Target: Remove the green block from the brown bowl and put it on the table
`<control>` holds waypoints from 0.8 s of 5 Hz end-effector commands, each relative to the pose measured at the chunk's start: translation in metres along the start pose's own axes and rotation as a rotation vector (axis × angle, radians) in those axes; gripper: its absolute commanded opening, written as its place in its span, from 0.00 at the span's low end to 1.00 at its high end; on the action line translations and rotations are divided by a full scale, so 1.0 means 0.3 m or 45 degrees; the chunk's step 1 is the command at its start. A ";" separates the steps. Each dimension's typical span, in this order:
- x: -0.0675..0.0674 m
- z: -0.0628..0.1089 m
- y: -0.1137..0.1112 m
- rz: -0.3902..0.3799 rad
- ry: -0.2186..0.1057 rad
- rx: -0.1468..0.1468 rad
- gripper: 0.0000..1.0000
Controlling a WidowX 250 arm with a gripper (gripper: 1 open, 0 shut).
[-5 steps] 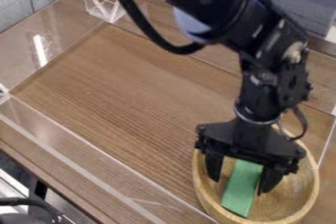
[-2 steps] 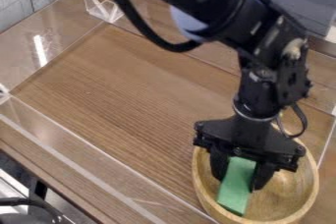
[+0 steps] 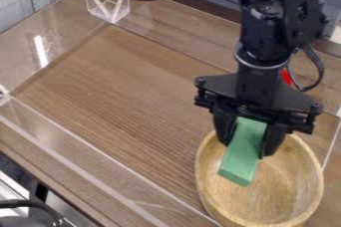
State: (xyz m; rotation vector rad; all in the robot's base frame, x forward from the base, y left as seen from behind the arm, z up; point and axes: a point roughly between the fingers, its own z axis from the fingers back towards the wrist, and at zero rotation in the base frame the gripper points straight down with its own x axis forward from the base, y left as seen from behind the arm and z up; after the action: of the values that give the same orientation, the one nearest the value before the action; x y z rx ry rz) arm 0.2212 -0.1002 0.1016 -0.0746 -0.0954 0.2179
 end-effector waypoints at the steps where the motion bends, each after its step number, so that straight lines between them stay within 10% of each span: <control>1: 0.041 0.064 0.020 0.041 -0.076 -0.035 0.00; 4: 0.124 0.074 0.226 0.252 -0.160 -0.046 0.00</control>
State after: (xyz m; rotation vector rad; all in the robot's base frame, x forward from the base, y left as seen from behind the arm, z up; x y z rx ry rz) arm 0.2373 -0.0245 0.1121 -0.0956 -0.1816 0.4233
